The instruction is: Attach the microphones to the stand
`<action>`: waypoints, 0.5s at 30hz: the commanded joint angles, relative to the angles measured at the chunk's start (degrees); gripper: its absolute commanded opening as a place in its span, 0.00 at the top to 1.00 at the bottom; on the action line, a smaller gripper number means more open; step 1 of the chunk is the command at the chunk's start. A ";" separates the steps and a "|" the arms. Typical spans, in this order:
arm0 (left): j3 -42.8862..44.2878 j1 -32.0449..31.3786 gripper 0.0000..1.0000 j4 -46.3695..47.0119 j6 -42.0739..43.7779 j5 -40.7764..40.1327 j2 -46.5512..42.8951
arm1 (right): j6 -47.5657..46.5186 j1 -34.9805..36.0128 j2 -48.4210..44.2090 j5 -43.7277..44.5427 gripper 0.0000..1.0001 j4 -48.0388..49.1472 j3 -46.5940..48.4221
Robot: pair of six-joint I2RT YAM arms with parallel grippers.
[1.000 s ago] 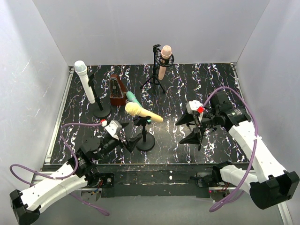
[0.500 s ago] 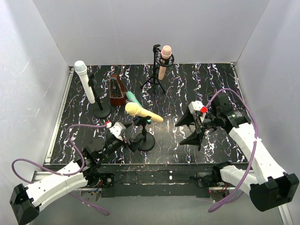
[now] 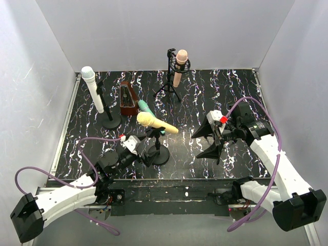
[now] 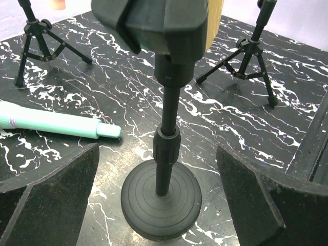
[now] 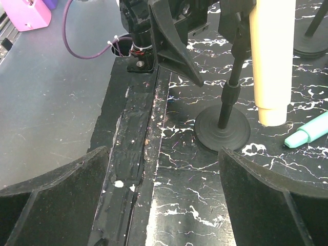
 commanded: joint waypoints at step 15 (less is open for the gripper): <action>-0.87 0.07 0.02 20.13 3.14 -4.20 11.55 | 0.11 -0.50 -0.41 -2.11 0.06 1.16 -0.18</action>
